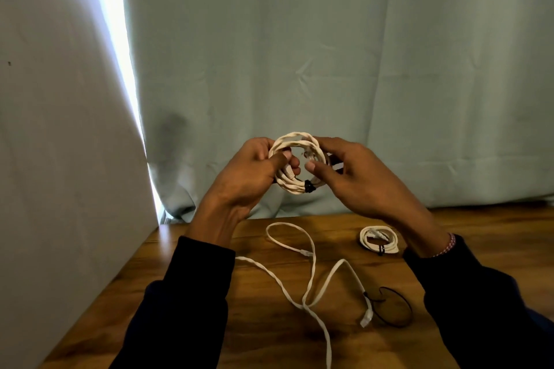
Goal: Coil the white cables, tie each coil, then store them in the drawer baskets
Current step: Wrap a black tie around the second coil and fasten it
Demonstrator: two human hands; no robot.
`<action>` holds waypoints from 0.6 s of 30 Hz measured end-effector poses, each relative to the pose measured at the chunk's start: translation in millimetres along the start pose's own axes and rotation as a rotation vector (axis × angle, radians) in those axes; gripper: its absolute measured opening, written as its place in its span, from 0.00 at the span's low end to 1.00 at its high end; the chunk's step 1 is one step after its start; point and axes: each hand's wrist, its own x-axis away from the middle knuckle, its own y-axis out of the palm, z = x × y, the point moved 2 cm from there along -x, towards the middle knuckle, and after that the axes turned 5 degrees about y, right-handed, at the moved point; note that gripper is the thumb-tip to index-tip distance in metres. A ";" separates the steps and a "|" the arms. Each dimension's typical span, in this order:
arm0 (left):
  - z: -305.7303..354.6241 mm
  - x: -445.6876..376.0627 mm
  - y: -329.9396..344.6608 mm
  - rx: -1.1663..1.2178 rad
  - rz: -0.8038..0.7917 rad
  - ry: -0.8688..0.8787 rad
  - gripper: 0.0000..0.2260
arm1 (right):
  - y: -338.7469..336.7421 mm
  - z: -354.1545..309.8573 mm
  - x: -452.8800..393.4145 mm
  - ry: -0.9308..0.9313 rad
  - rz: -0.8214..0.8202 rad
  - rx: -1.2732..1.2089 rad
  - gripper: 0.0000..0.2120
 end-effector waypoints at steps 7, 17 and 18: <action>9.1 6.5 -13.8 -0.108 -0.125 0.094 0.10 | -15.1 3.4 3.2 0.045 0.106 -0.116 0.16; 10.3 6.1 -11.2 0.230 0.053 -0.217 0.19 | -6.2 -0.8 1.2 -0.105 0.098 -0.117 0.20; 7.9 4.8 -9.7 0.209 0.085 -0.203 0.15 | -6.8 -1.0 1.0 -0.098 0.076 -0.141 0.19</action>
